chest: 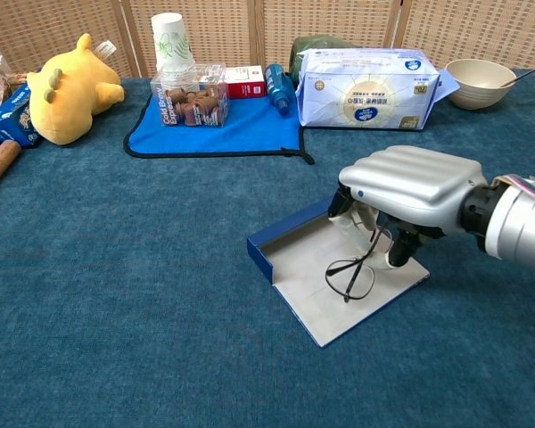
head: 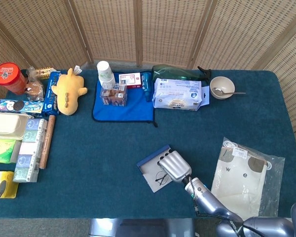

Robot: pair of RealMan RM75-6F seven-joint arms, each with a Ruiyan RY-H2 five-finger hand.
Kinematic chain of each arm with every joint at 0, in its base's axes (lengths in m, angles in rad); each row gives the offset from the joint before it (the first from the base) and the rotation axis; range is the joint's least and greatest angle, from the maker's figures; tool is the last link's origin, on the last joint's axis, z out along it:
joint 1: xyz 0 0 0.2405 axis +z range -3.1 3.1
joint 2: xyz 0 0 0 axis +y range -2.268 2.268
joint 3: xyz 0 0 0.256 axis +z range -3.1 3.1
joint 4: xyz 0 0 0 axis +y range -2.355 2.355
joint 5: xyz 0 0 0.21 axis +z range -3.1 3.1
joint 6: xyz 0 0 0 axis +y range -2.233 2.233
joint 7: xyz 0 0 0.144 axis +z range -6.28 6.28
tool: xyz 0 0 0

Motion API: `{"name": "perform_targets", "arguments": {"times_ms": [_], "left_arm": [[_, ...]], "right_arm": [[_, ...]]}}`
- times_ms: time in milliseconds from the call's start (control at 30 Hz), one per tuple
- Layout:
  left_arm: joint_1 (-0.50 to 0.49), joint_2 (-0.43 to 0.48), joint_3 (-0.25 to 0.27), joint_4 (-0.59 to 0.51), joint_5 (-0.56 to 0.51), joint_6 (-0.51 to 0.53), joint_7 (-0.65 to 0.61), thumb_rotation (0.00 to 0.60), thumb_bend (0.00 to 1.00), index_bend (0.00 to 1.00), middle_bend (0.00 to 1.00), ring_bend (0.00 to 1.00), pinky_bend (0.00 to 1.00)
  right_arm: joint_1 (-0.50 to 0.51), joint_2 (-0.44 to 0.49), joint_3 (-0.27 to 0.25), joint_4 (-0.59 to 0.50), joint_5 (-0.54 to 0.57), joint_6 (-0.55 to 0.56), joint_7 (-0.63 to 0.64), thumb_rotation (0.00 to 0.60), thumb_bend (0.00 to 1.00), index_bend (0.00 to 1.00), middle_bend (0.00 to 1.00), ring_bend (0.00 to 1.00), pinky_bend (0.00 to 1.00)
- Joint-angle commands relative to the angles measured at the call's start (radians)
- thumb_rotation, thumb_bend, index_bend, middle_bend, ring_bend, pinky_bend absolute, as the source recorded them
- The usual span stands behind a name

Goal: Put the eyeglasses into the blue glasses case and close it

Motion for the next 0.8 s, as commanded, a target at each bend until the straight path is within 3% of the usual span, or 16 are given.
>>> {"name": "perform_targets", "arguments": {"times_ms": [33,633,800], "left_arm": [[0.001,-0.001,0.000,0.002,-0.002,0.000,-0.001,0.600,0.29,0.17,0.09,0.00,0.00],[-0.002,-0.004,-0.001,-0.004,0.009,0.001,0.002,0.600,0.29,0.18,0.09,0.00,0.00],[-0.001,-0.004,0.001,-0.004,0.015,0.004,0.004,0.600,0.29,0.18,0.09,0.00,0.00]], "right_arm": [[0.004,-0.008,0.005,0.014,0.012,-0.004,-0.001,0.600,0.27,0.70,0.56,0.52,0.42],[0.006,0.004,-0.003,-0.005,0.037,0.009,-0.026,0.600,0.28,0.35,0.39,0.30,0.31],[0.005,0.016,-0.006,-0.020,0.033,0.016,-0.033,0.600,0.28,0.32,0.37,0.28,0.29]]}}
